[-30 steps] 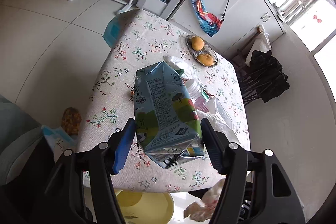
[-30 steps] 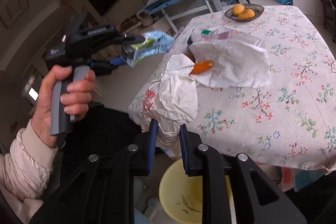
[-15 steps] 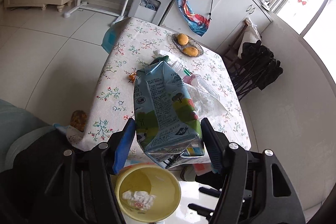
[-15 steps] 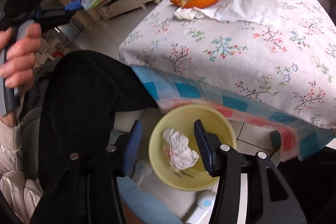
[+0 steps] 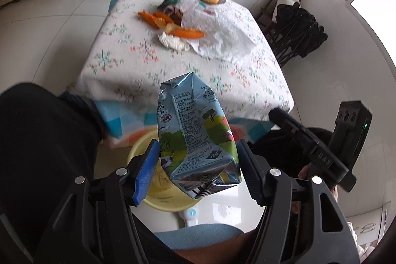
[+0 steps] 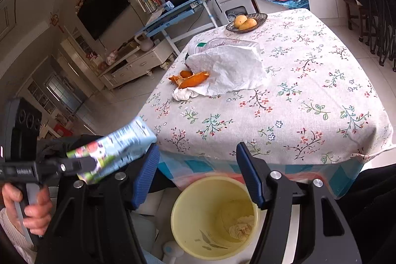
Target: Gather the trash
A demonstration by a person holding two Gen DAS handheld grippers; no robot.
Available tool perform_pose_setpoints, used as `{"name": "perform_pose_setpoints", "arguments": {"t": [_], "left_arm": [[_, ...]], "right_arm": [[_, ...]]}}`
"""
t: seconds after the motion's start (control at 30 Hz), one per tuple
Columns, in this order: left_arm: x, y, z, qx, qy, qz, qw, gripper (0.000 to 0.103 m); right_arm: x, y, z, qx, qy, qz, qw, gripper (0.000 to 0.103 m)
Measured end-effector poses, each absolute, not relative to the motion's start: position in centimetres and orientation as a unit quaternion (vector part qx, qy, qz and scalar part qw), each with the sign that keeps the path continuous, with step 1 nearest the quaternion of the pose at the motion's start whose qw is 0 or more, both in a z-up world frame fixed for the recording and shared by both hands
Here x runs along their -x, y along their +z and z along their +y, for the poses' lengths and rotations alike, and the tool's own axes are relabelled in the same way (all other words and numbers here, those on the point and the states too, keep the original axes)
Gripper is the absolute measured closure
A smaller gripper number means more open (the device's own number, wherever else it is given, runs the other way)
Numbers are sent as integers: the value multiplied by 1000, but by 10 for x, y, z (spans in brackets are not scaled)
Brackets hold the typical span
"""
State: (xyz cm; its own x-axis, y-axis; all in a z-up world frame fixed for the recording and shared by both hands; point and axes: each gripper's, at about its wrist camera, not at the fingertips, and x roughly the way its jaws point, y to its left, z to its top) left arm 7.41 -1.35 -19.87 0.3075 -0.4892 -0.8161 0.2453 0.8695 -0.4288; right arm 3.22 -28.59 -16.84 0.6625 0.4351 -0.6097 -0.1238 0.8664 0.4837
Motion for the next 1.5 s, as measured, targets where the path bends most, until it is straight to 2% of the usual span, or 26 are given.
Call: {"name": "perform_pose_setpoints", "arguments": {"t": [0.27,0.4,0.53,0.63,0.73,0.9,1.03,1.5], "left_arm": [[-53,-250,-43,58,-228,602,763,42],[-50,-244,-49,22,-206,590,780,39],[-45,-221,-52,-26,-169,537,826,35],[-40,-197,-54,-67,-130,466,873,27],[-39,-174,-49,-70,-104,405,905,22],[-40,-144,-45,-58,-81,341,935,16],[-40,-126,-44,-52,-74,310,946,13],[-32,-113,-31,-35,-47,275,960,9]], "right_arm": [[-26,-170,-286,-209,151,371,892,40],[-20,-169,-289,-209,140,359,899,39],[-12,-164,-290,-199,129,343,909,39],[-7,-156,-286,-173,115,322,924,38],[-3,-148,-280,-143,94,296,940,33],[4,-135,-269,-97,70,252,960,31],[10,-127,-262,-73,56,220,971,25],[10,-122,-244,-38,68,191,979,25]]}}
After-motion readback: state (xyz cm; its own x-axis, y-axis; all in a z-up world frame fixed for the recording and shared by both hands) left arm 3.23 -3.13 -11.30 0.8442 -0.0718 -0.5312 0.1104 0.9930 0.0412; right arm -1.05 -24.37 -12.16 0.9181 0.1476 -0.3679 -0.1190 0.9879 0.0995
